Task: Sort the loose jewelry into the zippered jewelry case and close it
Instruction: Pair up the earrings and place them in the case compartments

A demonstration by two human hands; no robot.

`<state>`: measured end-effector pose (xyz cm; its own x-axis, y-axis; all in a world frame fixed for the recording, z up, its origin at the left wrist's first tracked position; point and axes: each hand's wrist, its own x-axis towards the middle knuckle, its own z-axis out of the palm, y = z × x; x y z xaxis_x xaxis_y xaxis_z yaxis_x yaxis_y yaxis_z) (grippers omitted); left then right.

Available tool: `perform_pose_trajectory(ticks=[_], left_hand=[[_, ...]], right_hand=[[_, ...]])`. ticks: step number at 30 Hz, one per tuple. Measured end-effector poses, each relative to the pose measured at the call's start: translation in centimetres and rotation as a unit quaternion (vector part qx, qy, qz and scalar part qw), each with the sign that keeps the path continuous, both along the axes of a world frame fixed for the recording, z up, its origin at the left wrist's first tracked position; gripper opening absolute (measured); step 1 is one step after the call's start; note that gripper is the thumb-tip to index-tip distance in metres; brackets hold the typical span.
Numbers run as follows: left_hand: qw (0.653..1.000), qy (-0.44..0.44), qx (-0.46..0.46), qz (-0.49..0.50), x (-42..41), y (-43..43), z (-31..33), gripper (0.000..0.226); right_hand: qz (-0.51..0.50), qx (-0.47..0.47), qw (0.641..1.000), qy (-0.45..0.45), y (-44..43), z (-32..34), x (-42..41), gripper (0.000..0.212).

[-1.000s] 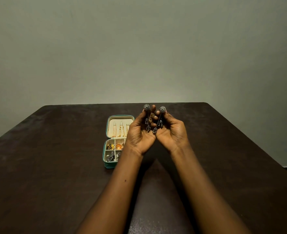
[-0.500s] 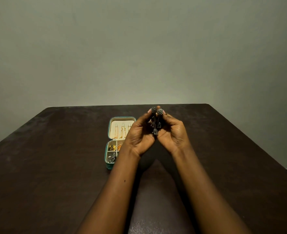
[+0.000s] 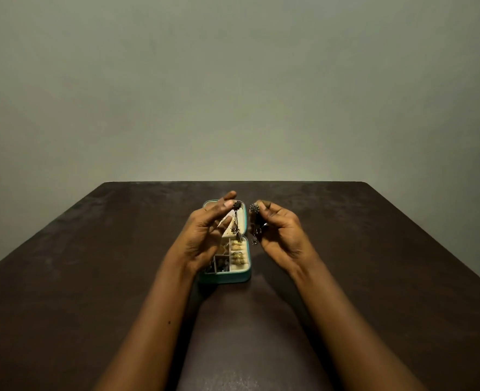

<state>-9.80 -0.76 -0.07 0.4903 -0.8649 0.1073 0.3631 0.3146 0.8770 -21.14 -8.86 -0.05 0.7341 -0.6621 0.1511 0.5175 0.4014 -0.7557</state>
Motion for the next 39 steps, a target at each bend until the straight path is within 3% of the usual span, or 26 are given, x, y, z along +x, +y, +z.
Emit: perform_pose_trajectory(ticks=[3,7,12,20,24,30,33,39], left_hand=[[0.995,-0.090,0.024,0.033,0.7,0.7,-0.4,0.012],[0.991,-0.095,0.016,0.088,1.6,1.0,-1.6,0.007],[0.980,-0.142,0.042,0.135,2.0,1.3,-2.2,0.012],[0.980,-0.096,0.088,0.149,2.1,1.6,-2.6,0.004],[0.981,-0.068,0.105,0.150,2.0,1.7,-2.8,0.009],[0.977,-0.102,0.124,0.141,1.7,1.9,-2.2,0.008],[0.977,-0.109,0.123,0.138,1.9,2.0,-2.3,0.010],[0.971,-0.138,0.147,0.127,2.4,1.9,-2.7,0.008]], right_hand=[[-0.008,-0.077,0.996,0.047,0.6,-0.4,0.2,0.020],[-0.037,-0.179,0.978,0.102,1.1,-1.2,0.7,0.015],[-0.057,-0.229,0.964,0.123,1.7,-1.9,1.4,0.016],[-0.089,-0.300,0.928,0.203,2.3,-2.8,2.0,0.020],[-0.123,-0.365,0.890,0.246,2.3,-3.2,2.5,0.004],[-0.132,-0.367,0.881,0.267,2.2,-3.3,2.7,0.003],[-0.141,-0.354,0.887,0.260,2.1,-3.2,2.7,0.014],[-0.144,-0.333,0.898,0.251,1.8,-3.1,2.7,0.016]])
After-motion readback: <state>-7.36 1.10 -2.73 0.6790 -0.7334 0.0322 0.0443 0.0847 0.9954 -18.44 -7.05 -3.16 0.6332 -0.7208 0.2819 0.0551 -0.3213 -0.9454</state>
